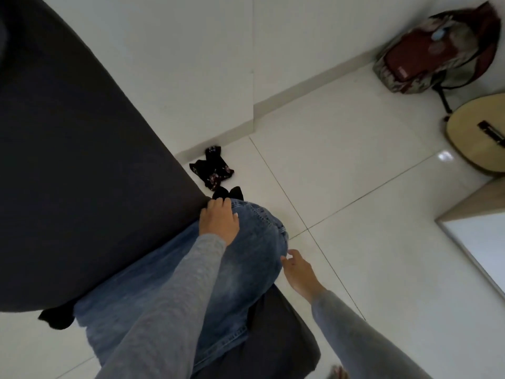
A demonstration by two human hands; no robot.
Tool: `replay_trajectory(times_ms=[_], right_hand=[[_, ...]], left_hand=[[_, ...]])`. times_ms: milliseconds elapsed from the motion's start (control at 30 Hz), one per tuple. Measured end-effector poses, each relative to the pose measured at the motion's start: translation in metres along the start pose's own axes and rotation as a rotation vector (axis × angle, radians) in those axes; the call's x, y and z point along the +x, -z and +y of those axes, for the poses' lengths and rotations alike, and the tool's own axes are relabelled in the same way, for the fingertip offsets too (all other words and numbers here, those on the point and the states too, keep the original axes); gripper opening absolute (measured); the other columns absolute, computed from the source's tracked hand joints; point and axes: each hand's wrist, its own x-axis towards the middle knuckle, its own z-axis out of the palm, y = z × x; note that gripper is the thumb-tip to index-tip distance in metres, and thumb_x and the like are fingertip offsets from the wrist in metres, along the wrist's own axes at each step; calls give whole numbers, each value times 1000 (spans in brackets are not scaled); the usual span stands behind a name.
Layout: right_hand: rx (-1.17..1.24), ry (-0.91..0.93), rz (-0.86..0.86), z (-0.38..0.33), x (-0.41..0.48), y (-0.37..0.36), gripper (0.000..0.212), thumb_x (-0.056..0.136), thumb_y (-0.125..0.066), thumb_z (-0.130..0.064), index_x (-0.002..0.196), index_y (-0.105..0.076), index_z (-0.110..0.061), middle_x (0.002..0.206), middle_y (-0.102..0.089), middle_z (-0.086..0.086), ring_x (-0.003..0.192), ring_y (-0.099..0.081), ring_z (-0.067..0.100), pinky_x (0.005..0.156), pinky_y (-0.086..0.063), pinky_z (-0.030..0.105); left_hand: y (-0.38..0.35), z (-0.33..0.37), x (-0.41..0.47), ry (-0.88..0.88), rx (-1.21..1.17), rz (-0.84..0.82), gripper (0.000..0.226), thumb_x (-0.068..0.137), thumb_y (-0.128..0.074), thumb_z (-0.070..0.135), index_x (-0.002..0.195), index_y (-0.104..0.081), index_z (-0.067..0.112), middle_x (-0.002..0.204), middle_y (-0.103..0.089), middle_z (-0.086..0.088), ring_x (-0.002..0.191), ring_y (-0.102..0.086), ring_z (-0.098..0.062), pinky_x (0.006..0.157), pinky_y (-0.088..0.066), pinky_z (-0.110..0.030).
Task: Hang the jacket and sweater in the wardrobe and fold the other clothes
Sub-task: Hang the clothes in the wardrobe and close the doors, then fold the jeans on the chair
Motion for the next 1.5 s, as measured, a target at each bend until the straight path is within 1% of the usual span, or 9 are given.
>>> replay_trajectory(times_ms=[167, 433, 533, 667, 800, 967, 1167, 1367, 1500], right_hand=[[269, -216, -59, 5, 36, -24, 51, 101, -36, -40, 140, -32, -7, 142, -44, 13, 126, -46, 31, 106, -38, 41], [769, -338, 134, 3, 38, -25, 41, 80, -73, -14, 112, -56, 7, 114, -63, 18, 101, -61, 33, 93, -50, 48], [983, -283, 155, -6, 18, -13, 46, 80, -73, -18, 118, -54, 0, 114, -63, 11, 103, -60, 31, 92, -50, 44], [1140, -144, 168, -26, -25, 4, 35, 88, -65, -24, 118, -54, -9, 111, -63, 8, 99, -60, 28, 89, -49, 41], [1099, 29, 102, -51, -70, 23, 19, 90, -62, -19, 107, -61, -9, 106, -67, 6, 89, -63, 19, 71, -50, 31], [958, 212, -78, -77, -137, 39, 25, 82, -69, -9, 106, -67, -2, 98, -73, 10, 91, -69, 24, 77, -53, 35], [616, 547, -409, -97, -264, 39, 29, 85, -69, -18, 113, -64, -13, 103, -72, 2, 93, -69, 18, 75, -54, 27], [355, 829, -585, -101, -382, 6, 23, 87, -65, -15, 111, -63, -19, 111, -68, 1, 106, -64, 18, 85, -53, 25], [294, 1002, -650, -109, -474, -25, 15, 90, -63, -15, 103, -65, -22, 105, -70, -1, 104, -65, 18, 92, -51, 31]], left_hand=[[-32, 2, 16, 25, 151, -20, 61, 98, -40, 38, 146, -20, 8, 141, -37, -7, 127, -34, -25, 104, -25, -40], [-29, 1, 1, -32, 79, 114, 32, 87, -60, 24, 115, -45, 19, 116, -49, 0, 111, -42, -20, 97, -25, -36], [-12, 2, -13, -30, -139, -20, 37, 88, -59, 43, 110, -47, 15, 106, -61, -3, 102, -55, -24, 89, -36, -36], [23, 1, -45, 45, -564, -177, 34, 87, -58, 48, 74, -60, 16, 80, -64, -4, 89, -61, -29, 75, -48, -34], [59, -8, -84, 105, -738, -140, 31, 86, -62, 26, 63, -47, 13, 66, -50, -1, 72, -52, -22, 64, -35, -29], [108, -27, -158, 207, -1159, -52, 22, 77, -68, 11, 70, -47, 12, 71, -49, -6, 75, -49, -19, 68, -36, -31], [166, -40, -302, 229, -1297, 20, 46, 70, -80, 44, 107, -69, 20, 104, -72, 0, 101, -65, -19, 95, -49, -37], [206, -47, -467, 318, -1308, 592, 14, 90, -62, 16, 95, -67, 4, 82, -71, -5, 77, -66, -18, 58, -51, -15], [231, -59, -577, 282, -1220, 878, 15, 86, -67, 13, 100, -63, 14, 94, -70, 2, 88, -66, -16, 68, -52, -15]])
